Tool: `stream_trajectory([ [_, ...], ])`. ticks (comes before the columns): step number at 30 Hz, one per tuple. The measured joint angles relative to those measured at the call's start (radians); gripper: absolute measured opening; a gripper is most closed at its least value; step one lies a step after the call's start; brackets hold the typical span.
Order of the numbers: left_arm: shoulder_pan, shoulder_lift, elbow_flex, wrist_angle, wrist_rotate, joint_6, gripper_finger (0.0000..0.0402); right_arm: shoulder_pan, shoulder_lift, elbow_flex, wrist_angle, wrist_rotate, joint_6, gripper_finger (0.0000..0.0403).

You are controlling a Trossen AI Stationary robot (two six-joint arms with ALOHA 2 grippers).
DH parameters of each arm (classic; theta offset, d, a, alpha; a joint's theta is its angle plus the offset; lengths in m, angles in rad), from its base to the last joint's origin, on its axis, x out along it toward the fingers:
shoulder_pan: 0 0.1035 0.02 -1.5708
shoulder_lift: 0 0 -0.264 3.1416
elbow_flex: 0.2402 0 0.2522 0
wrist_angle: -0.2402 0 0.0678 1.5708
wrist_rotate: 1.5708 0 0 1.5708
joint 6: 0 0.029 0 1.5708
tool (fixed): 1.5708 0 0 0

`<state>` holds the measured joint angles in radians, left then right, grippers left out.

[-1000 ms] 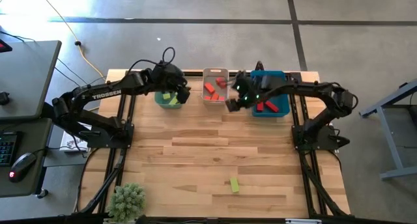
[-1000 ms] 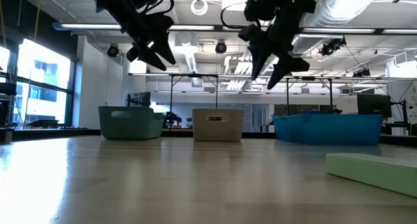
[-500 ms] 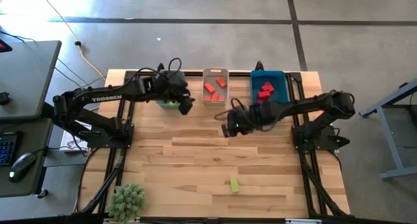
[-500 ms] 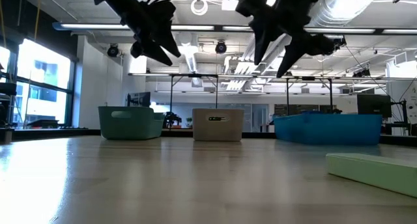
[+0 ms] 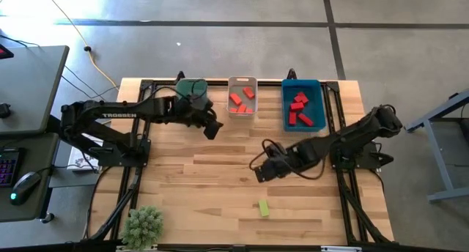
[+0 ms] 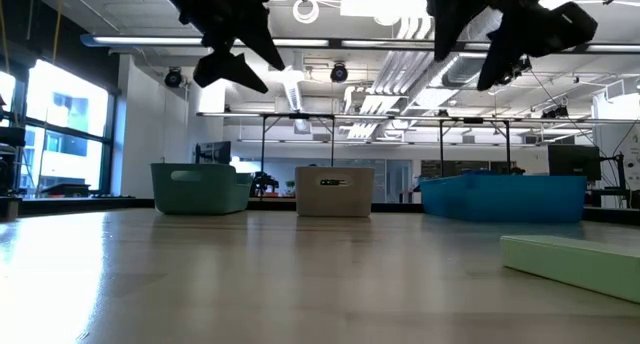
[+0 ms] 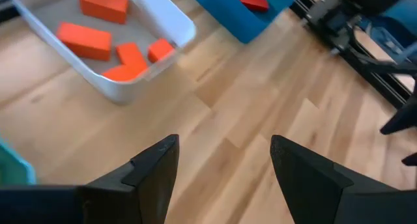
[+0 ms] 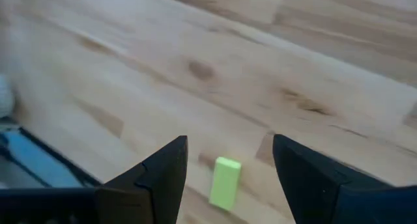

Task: Sort & place blocks by color
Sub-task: Put the green block into the green bin

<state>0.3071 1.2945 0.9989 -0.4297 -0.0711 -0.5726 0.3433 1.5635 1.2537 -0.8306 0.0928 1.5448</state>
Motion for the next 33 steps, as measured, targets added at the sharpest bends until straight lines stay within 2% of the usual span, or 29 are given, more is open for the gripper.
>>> stream_trajectory([
  [7,-0.087,0.0,0.0,0.0,0.0,-0.061,0.0232,0.096,0.0,0.0,0.204,0.137,-0.019,0.0213],
  [14,-0.149,0.0,0.0,0.001,0.0,-0.109,0.0232,0.138,0.0,0.007,0.399,0.194,-0.135,0.0213],
  [23,-0.185,0.0,0.0,0.0,0.0,-0.158,0.0232,0.156,0.001,0.137,0.364,0.246,-0.254,0.0213],
  [27,-0.186,0.0,0.0,-0.015,0.0,-0.196,0.0232,0.156,0.002,0.158,0.271,0.243,-0.227,0.0213],
  [33,-0.186,0.001,0.0,-0.13,-0.001,-0.246,0.0232,0.167,0.03,0.159,0.159,0.202,-0.127,0.0213],
])
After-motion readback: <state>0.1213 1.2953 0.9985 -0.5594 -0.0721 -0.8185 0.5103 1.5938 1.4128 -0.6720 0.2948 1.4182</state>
